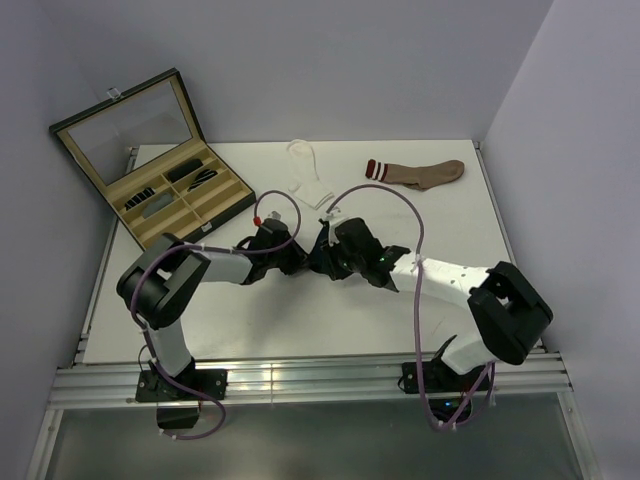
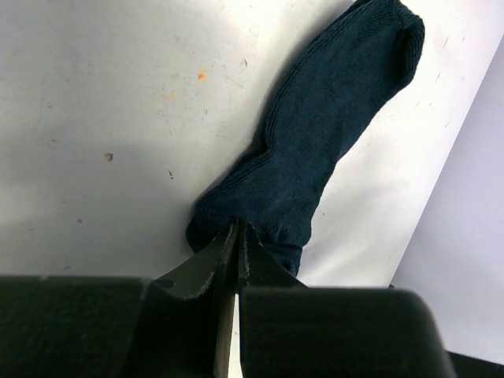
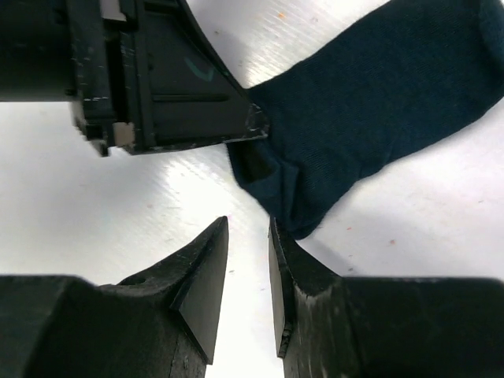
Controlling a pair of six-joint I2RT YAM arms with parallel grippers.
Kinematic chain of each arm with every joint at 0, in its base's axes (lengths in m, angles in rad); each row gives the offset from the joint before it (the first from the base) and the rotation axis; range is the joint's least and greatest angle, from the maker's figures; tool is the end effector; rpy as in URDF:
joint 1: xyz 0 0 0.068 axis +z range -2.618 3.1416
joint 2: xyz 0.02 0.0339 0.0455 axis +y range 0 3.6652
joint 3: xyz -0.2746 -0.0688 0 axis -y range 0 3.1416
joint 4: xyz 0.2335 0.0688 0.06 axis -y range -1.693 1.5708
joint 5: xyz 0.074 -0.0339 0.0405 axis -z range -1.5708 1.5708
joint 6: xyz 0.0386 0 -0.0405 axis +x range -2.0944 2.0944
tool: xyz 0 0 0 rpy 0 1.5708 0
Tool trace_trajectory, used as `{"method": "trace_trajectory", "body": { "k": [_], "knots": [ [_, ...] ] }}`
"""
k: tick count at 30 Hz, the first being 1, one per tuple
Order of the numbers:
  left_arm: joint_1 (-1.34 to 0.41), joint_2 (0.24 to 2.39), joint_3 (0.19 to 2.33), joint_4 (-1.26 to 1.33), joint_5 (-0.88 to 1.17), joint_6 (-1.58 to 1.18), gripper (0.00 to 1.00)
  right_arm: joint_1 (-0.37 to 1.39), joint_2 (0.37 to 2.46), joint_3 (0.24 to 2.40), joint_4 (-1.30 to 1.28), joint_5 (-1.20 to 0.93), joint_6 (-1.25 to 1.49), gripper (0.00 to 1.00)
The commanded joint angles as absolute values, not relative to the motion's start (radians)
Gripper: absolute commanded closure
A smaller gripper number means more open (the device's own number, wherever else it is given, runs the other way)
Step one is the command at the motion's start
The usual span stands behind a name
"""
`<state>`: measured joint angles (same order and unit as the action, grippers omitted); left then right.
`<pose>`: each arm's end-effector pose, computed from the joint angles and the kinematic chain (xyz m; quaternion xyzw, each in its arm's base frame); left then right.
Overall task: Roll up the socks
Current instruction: Roll the sock at the center of the board.
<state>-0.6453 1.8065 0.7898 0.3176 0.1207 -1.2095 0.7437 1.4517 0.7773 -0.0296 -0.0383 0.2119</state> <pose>0.2720 -0.2106 0.1412 -0.2274 0.8762 -0.3700 0.2091 0.2147 0.1995 0.2144 -0.2462 0.8734 0.2085 0.3649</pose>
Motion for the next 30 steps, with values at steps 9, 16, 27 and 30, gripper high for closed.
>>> {"method": "trace_trajectory", "body": {
  "k": [9,16,27,30],
  "knots": [
    [-0.647,1.842,0.821,0.236,0.114,-1.151,0.91,0.778,1.588,0.89,-0.021,0.005,0.023,0.65],
    [-0.647,1.851,0.825,0.23,0.12,-1.147,0.91,0.779,1.62,0.904,-0.009,-0.017,0.021,0.68],
    [-0.647,1.848,0.825,0.225,0.117,-1.144,0.91,0.778,1.66,0.893,-0.011,0.058,0.084,0.71],
    [-0.647,1.847,0.825,0.224,0.117,-1.143,0.91,0.767,1.646,0.879,-0.017,0.095,0.133,0.73]
  ]
}}
